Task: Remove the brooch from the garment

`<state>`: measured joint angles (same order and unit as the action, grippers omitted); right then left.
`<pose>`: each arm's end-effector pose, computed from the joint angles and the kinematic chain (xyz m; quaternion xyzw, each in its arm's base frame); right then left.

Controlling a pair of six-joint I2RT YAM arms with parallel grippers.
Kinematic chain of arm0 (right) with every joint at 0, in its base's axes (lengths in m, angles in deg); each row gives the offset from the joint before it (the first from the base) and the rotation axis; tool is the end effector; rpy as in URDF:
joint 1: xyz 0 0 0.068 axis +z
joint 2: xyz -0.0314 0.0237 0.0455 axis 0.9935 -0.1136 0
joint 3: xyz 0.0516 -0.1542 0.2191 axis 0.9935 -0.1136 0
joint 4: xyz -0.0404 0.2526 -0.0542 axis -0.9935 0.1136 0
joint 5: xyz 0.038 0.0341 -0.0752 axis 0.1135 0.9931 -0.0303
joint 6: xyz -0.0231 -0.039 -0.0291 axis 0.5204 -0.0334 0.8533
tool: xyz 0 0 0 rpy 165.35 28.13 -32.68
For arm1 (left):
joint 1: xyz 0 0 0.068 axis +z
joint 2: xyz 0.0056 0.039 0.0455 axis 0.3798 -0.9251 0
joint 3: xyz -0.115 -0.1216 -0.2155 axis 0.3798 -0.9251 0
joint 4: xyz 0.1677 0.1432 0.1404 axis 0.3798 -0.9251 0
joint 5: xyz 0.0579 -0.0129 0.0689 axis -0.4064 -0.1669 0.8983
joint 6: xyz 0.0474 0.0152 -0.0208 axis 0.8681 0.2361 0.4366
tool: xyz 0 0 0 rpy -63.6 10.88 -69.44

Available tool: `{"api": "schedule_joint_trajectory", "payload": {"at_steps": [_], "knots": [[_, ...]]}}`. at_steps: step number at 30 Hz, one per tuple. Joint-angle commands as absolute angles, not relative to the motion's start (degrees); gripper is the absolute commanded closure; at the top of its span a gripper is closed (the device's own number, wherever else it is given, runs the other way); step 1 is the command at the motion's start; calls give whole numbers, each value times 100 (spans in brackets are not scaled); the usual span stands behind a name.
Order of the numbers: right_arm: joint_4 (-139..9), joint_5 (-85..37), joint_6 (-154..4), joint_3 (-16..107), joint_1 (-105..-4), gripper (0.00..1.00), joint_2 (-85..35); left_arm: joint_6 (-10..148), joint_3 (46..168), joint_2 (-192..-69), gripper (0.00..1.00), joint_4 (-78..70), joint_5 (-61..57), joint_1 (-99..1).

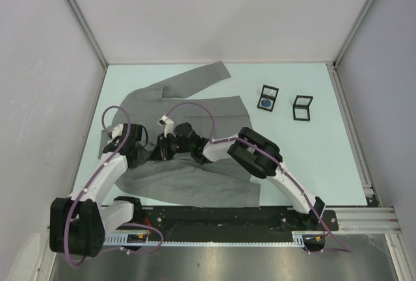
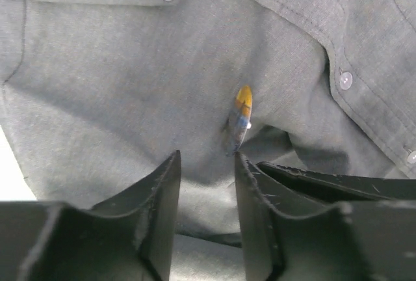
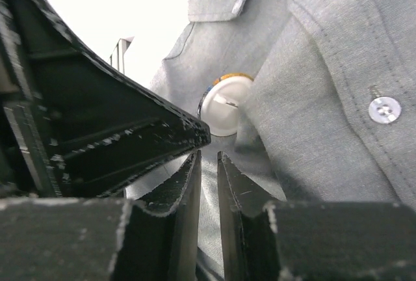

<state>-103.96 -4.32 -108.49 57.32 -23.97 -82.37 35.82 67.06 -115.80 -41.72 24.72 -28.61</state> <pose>0.2503 0.4571 0.1117 -0.2696 0.7254 0.5821 0.2498 0.1828 -0.0088 0.1825 -0.3538 0.8960 0.0449 0.2645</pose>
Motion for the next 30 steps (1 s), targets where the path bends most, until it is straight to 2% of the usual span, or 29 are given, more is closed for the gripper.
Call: {"api": "schedule_joint_trajectory", "payload": {"at_steps": [1,5,7,11,17,24,26,30], "knots": [[-10618,-300,-10871,6052,-2327,80,-8322,3513,6865,-11289,52,-4282,2590,-2699],[-10521,-300,-10827,6245,-2275,81,-8410,3714,7023,-11157,43,-4238,2591,-2531],[-10477,-291,-10827,6298,-2248,81,-8471,3785,7076,-11157,43,-4195,2564,-2444],[-10389,-318,-10792,6403,-2231,82,-8533,4004,7155,-11253,47,-4054,2520,-2364],[-10442,-239,-10914,6491,-2230,88,-8647,3953,7269,-11622,49,-4010,2485,-2250],[-10662,60,-11196,6641,-2257,88,-8762,3839,7146,-11500,50,-4027,2538,-1986],[-10644,104,-11162,6562,-2266,87,-8604,3838,7076,-11429,49,-4027,2520,-1977],[-10319,87,-10810,6176,-2248,81,-8051,3908,7111,-11490,40,-4019,2292,-1960]]}}
